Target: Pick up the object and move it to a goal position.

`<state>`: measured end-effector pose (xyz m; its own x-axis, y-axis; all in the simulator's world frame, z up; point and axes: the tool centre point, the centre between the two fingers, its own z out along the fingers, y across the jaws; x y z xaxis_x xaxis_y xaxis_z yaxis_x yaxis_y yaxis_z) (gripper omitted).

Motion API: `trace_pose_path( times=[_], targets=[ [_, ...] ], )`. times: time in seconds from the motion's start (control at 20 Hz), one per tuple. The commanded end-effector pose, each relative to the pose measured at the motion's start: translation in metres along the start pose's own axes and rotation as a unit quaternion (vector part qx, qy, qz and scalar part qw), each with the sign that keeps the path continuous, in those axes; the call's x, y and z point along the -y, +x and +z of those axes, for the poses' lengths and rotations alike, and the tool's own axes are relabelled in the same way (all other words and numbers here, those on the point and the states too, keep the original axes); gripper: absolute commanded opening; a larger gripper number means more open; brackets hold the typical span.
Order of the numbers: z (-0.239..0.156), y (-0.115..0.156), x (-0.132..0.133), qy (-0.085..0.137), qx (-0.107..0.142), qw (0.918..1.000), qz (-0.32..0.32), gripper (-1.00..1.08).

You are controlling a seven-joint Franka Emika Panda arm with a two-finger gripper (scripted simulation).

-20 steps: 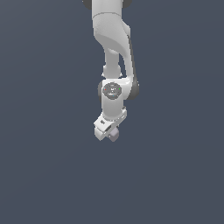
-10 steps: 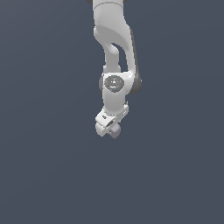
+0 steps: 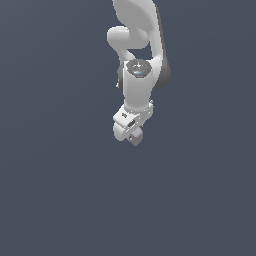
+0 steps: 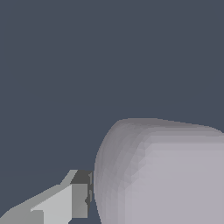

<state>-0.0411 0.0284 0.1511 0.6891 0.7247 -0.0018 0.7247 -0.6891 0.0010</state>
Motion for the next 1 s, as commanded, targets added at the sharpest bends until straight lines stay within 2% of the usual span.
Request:
trace_pose_path(
  times=[0.0, 0.55, 0.95],
  targets=[
    [-0.024, -0.001, 0.011, 0.0, 0.0, 1.0, 0.0, -1.0],
    [-0.133, -0.002, 0.058, 0.0, 0.0, 1.0, -0.001, -1.0],
    [-0.19, -0.001, 0.082, 0.0, -0.001, 1.0, -0.001, -1.0]
  ],
)
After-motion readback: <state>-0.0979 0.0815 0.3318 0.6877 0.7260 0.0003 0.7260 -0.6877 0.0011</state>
